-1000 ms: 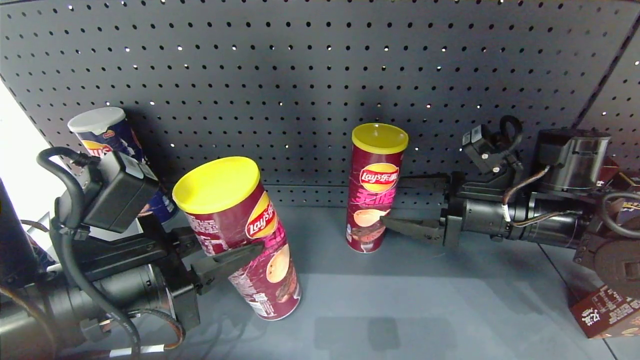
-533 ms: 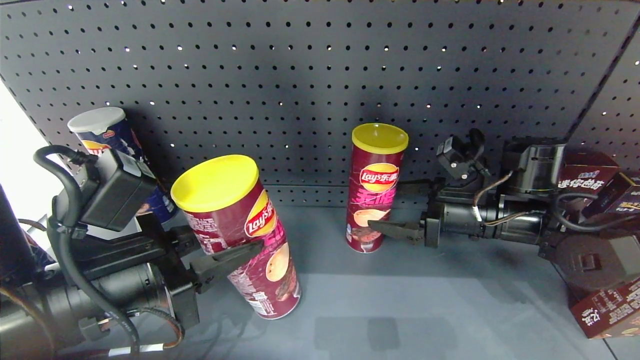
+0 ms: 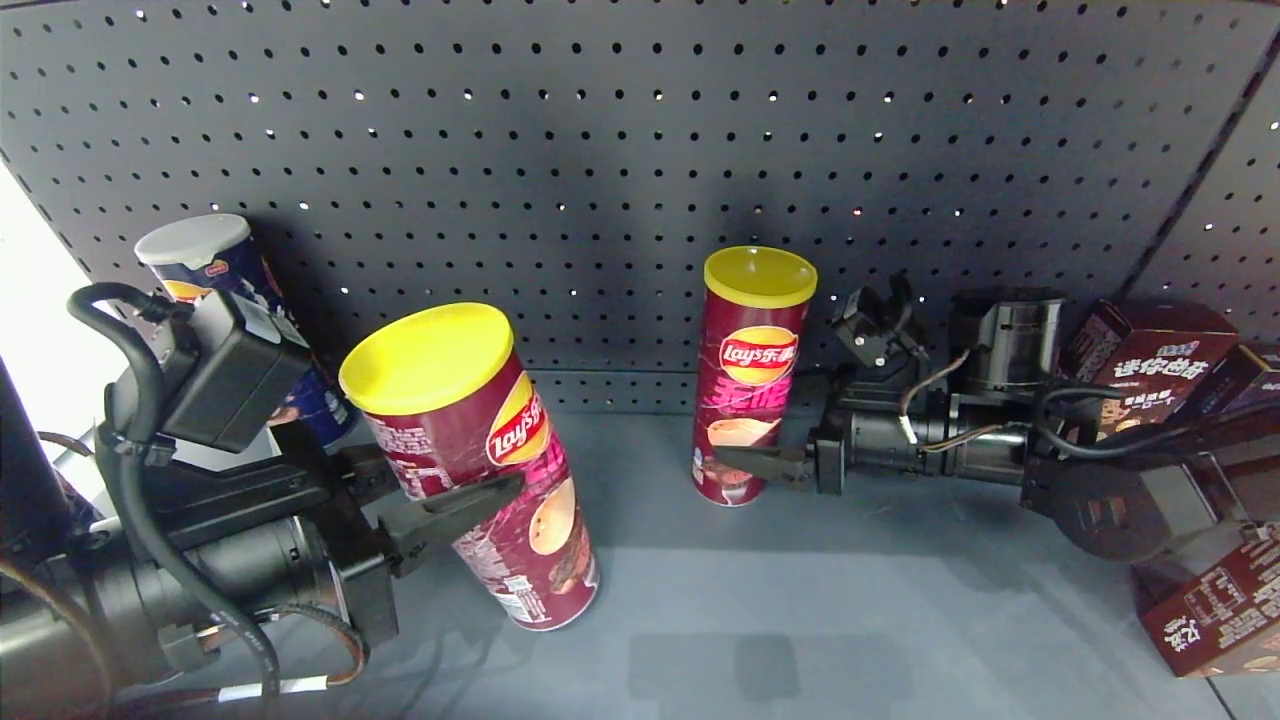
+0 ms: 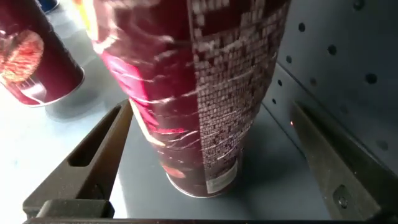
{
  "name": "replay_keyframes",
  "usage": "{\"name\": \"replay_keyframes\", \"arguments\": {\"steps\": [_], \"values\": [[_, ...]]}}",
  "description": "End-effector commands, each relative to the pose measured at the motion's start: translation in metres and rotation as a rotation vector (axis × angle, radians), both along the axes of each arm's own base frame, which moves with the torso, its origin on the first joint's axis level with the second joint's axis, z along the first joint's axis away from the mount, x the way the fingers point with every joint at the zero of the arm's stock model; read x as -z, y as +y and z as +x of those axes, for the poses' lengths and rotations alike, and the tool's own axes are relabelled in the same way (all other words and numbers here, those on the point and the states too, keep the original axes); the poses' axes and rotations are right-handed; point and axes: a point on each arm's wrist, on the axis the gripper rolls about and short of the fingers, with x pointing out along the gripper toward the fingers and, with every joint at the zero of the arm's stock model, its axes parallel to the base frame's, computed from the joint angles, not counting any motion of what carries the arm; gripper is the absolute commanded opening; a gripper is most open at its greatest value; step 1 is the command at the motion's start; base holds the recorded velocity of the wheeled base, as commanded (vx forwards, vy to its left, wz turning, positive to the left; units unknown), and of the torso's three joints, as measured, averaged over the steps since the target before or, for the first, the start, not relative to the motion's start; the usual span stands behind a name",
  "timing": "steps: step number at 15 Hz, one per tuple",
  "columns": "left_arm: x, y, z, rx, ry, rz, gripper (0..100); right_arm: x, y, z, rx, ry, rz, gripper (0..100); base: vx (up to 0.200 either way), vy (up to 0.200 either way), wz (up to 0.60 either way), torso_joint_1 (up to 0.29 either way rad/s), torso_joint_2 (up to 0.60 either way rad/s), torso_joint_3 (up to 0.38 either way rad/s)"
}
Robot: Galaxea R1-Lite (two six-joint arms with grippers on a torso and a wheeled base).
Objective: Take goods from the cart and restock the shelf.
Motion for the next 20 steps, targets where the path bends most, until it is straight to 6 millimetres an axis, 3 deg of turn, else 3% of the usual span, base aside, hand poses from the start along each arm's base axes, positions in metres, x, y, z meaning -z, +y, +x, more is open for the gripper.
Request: {"name": "replay_keyframes", "arguments": {"steps": [1,7,8,14,17,20], "values": [[0.001,0.000,0.000,0.000,0.003,0.002,0,0.003,0.003,0.002,-0.004,0.007,-0.004,100,0.000,0.000,0.00,0.000,0.00,0.000],[0.002,-0.001,0.002,-0.001,0.007,0.004,0,0.007,0.014,0.009,-0.022,0.005,-0.002,100,0.000,0.000,0.00,0.000,0.00,0.000],[0.002,-0.001,0.002,-0.001,0.007,0.004,0,0.007,0.014,0.010,-0.025,0.007,-0.002,0,0.000,0.000,0.00,0.000,0.00,0.000],[0.002,-0.001,0.002,-0.001,0.008,0.005,0,0.005,0.023,0.000,-0.021,0.002,-0.006,0,0.000,0.000,0.00,0.000,0.00,0.000],[0.002,0.000,0.001,-0.003,0.008,0.005,0,-0.010,0.029,-0.024,-0.041,-0.024,0.007,0,0.000,0.000,0.00,0.000,0.00,0.000],[0.002,-0.001,0.002,-0.001,0.007,0.006,0,-0.017,0.022,-0.053,-0.038,-0.030,0.004,0,0.000,0.000,0.00,0.000,0.00,0.000]]}}
